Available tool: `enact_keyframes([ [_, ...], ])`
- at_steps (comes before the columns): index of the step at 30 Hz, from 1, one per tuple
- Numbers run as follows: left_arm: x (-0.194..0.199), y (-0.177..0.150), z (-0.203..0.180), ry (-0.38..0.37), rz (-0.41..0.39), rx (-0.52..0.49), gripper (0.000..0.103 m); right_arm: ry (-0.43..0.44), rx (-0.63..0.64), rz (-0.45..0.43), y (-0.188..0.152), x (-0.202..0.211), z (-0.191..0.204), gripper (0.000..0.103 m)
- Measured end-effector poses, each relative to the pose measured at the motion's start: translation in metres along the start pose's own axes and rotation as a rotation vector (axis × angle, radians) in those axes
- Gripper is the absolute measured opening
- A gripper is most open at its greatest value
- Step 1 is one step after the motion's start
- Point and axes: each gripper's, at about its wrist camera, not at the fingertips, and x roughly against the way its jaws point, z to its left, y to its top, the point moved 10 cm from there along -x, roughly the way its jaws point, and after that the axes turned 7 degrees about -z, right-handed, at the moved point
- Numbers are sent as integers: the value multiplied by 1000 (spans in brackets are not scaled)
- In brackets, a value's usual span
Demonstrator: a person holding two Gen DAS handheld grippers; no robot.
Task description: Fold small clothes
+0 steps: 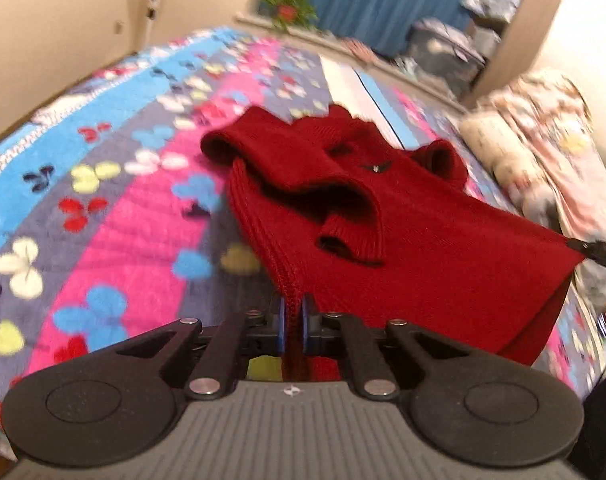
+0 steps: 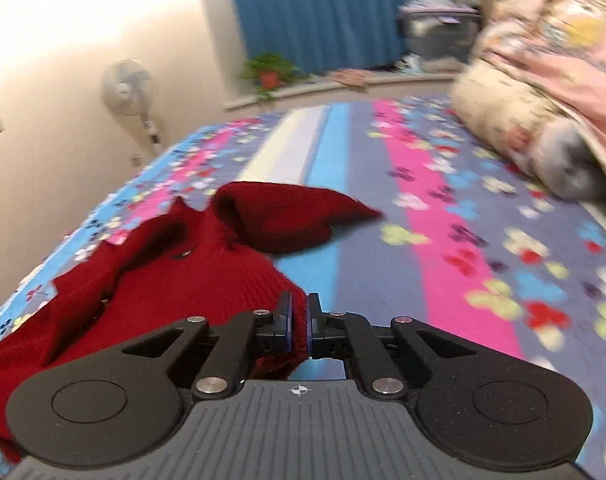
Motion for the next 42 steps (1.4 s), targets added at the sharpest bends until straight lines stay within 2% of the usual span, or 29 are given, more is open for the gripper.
enact_keyframes([
  [2,-4,-17,1,-23,83,-25,9,-66,-2,96,-26,6,-17,5],
  [5,-20,-37,6,4,191,-79,11,-101,72,322,-81,-9,-25,6],
  [6,-25,-38,10,24,203,-81,20,-160,85,376,-93,-15,-32,7],
  [7,-28,-36,15,48,198,-74,28,-192,98,362,-91,-16,-35,10],
  [8,-27,-31,19,65,173,-64,35,-188,109,318,-82,-17,-33,10],
  [9,-27,-23,20,76,139,-51,35,-167,115,263,-71,-18,-28,13],
  [12,-31,-1,12,51,58,-11,35,-69,100,139,-47,-20,-7,34],
  [15,-47,13,-7,34,23,-36,35,18,145,79,-35,-32,23,46],
  [19,-81,27,-39,50,8,-118,38,68,238,115,-40,-58,48,50],
  [21,-96,34,-61,19,-7,-150,38,68,262,162,-53,-72,53,51],
  [22,-105,34,-72,2,0,-166,39,65,267,183,-60,-75,55,51],
  [24,-124,29,-95,-24,38,-209,49,67,271,230,-72,-81,58,51],
  [26,-144,21,-114,-29,80,-268,54,73,298,265,-81,-83,60,51],
  [28,-163,12,-126,-4,121,-343,54,76,331,291,-90,-80,66,53],
  [29,-172,7,-128,14,144,-376,48,76,338,310,-96,-83,68,53],
  [30,-181,3,-130,31,160,-406,20,72,340,334,-100,-84,65,54],
  [31,-187,2,-131,37,169,-441,10,67,341,350,-105,-86,64,54],
  [33,-191,5,-129,-1,160,-463,10,55,352,391,-114,-89,57,54],
  [35,-186,26,-114,-38,108,-374,9,42,365,409,-119,-92,54,54],
  [36,-182,43,-96,-47,67,-282,9,41,368,412,-119,-91,54,54],
  [38,-162,86,-36,-21,-70,-7,9,44,367,410,-119,-91,55,54],
  [39,-148,102,2,26,-150,132,9,47,370,409,-119,-91,57,54],
  [41,-107,119,104,215,-348,464,8,48,381,409,-119,-91,60,54],
  [42,-79,111,160,338,-447,650,8,47,387,409,-119,-91,61,54],
])
